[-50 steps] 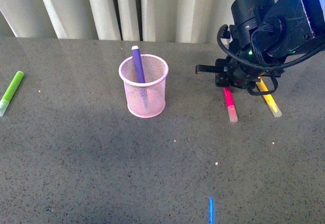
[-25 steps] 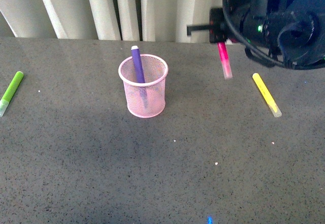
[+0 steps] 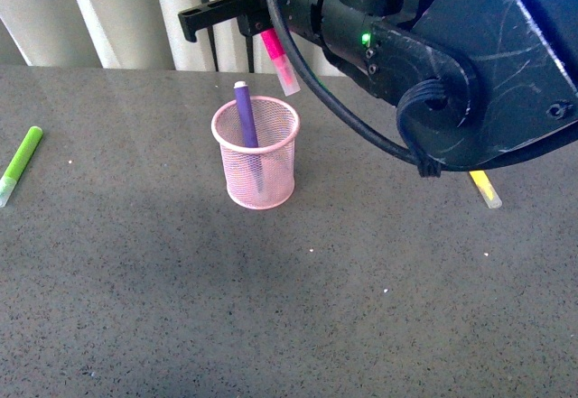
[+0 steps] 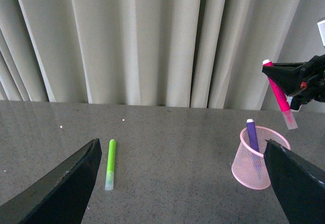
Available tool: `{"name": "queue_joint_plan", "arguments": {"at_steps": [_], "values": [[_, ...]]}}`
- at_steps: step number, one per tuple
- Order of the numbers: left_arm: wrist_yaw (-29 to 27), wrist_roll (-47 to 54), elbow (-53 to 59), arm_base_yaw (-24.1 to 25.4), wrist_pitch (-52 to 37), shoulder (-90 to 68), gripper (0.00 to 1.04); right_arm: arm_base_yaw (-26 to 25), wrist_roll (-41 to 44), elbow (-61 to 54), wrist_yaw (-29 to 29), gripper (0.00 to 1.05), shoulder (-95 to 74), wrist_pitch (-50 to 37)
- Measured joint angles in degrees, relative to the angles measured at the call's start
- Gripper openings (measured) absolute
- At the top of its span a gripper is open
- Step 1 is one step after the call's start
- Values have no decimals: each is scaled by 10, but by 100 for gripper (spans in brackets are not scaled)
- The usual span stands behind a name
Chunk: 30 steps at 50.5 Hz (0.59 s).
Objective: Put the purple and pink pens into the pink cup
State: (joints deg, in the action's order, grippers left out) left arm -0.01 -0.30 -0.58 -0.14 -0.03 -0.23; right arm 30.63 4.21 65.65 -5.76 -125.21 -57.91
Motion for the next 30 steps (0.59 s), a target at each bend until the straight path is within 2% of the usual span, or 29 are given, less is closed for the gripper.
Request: {"name": "queue_joint_plan", "arguments": {"at_steps": [30], "values": [[0,0,0,0,0,0,98,24,-20,72,-6,12,-68,15]]}}
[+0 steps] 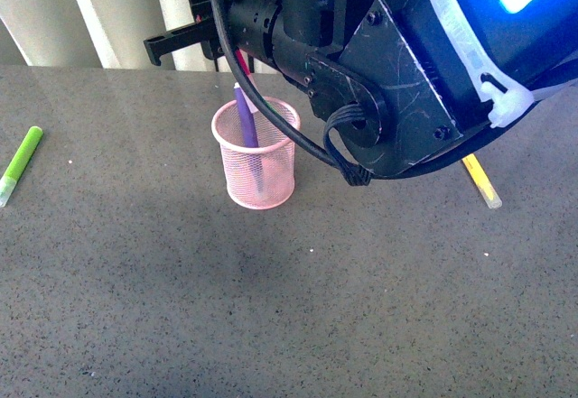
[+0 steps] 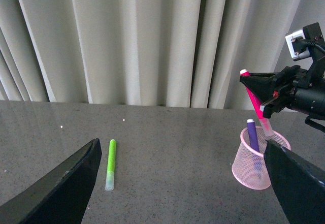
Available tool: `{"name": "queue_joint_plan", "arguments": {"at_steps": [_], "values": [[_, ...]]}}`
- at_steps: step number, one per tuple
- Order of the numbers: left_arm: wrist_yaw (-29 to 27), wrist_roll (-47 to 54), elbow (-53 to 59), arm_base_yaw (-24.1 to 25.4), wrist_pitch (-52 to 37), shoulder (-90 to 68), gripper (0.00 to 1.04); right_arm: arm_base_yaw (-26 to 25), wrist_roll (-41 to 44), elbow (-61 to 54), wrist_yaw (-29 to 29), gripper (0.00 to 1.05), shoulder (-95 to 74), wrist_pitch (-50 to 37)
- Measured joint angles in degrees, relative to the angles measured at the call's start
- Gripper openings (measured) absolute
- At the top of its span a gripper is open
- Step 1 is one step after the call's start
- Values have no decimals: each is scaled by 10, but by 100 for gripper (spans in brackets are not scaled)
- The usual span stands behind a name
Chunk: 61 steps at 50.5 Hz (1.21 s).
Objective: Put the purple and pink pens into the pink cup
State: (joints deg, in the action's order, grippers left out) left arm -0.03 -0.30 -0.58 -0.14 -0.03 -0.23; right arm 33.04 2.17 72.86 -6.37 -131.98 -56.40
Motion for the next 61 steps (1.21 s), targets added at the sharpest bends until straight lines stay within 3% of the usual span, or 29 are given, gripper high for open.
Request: {"name": "queue_joint_plan", "arguments": {"at_steps": [21,31,37,43,54,61], "values": [[0,0,0,0,0,0,98,1,-11,6,-3,12,-19,13],[0,0,0,0,0,0,98,1,-25,6,5,46,-19,23],[0,0,0,0,0,0,98,0,-36,0,19,73,-10,30],[0,0,0,0,0,0,98,-6,-51,-18,64,97,37,72],[0,0,0,0,0,0,98,-49,-112,-108,169,98,219,248],[0,0,0,0,0,0,98,-64,-124,-140,180,98,281,266]]}}
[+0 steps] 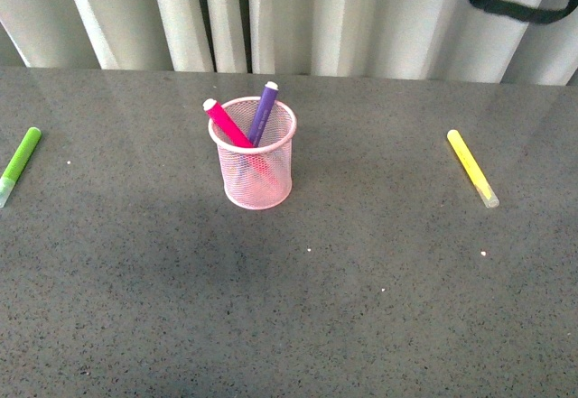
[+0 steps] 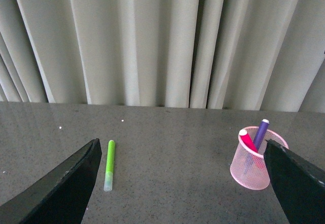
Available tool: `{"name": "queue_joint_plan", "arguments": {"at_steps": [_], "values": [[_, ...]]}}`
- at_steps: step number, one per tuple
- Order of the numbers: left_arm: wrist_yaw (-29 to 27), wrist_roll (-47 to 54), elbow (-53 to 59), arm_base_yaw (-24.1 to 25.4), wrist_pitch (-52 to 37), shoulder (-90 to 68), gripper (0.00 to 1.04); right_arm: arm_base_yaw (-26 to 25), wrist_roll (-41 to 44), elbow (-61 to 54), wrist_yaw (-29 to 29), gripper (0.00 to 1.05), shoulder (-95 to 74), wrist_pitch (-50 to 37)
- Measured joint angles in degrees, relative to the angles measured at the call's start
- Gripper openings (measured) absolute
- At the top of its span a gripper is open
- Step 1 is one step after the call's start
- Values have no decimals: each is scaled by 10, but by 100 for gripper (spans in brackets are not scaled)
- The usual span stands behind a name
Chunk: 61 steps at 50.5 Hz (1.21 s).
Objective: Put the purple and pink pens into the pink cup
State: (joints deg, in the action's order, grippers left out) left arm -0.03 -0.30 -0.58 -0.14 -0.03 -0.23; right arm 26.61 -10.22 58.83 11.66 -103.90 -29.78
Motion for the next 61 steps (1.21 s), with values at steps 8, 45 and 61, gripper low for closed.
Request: {"name": "queue_joint_plan", "arguments": {"at_steps": [8,45,61], "values": [[0,0,0,0,0,0,98,-1,-4,-1,-2,98,3,0],[0,0,0,0,0,0,98,-137,103,-419,3,3,260,-303],[0,0,0,0,0,0,98,-200,103,-537,-54,3,404,-275]]}}
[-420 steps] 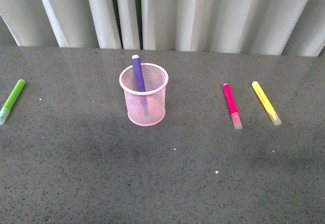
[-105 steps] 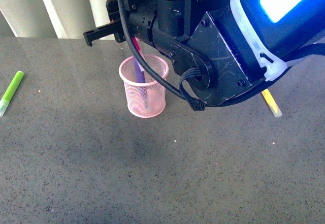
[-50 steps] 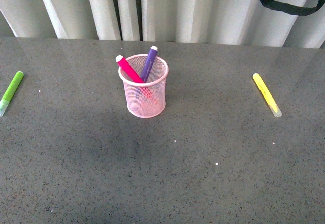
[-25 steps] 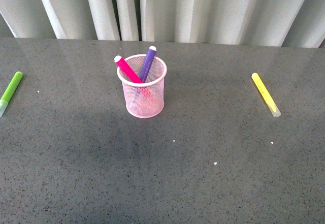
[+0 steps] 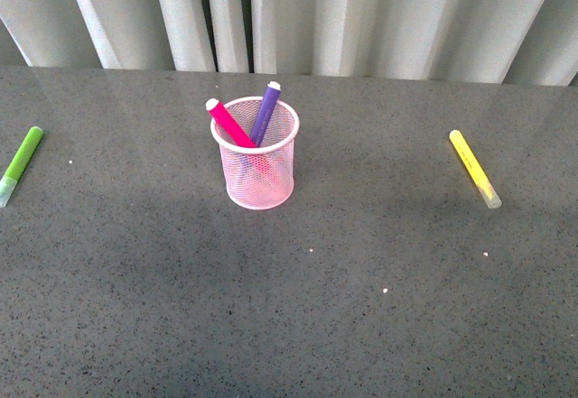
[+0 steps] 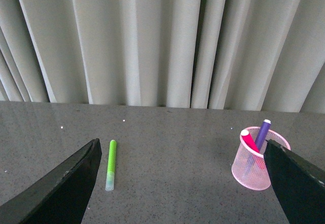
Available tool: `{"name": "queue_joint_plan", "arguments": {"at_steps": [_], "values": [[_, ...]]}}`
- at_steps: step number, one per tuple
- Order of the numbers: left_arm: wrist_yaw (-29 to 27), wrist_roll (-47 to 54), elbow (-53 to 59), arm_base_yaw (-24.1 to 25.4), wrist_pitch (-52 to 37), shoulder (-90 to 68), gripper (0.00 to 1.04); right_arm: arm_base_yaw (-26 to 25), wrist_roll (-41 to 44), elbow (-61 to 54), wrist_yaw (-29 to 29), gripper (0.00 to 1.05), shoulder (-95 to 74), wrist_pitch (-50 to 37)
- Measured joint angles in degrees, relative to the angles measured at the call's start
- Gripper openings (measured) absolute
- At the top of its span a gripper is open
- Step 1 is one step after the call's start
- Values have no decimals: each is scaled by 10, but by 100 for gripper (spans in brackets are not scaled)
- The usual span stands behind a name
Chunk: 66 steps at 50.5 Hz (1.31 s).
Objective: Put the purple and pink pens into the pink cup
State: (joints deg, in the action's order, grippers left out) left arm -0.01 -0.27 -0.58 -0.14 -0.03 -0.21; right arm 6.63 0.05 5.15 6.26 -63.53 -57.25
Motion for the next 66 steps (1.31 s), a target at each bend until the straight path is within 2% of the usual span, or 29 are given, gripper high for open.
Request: {"name": "queue_joint_plan", "arguments": {"at_steps": [6,9,13,37,66], "values": [[0,0,0,0,0,0,98,-15,0,-18,-13,3,69,49],[0,0,0,0,0,0,98,-43,0,-27,-55,3,108,80],[0,0,0,0,0,0,98,-63,0,-35,-59,3,155,115],[0,0,0,0,0,0,98,-65,0,-41,-62,3,331,273],[0,0,0,0,0,0,98,-65,0,-42,-62,3,462,398]]}}
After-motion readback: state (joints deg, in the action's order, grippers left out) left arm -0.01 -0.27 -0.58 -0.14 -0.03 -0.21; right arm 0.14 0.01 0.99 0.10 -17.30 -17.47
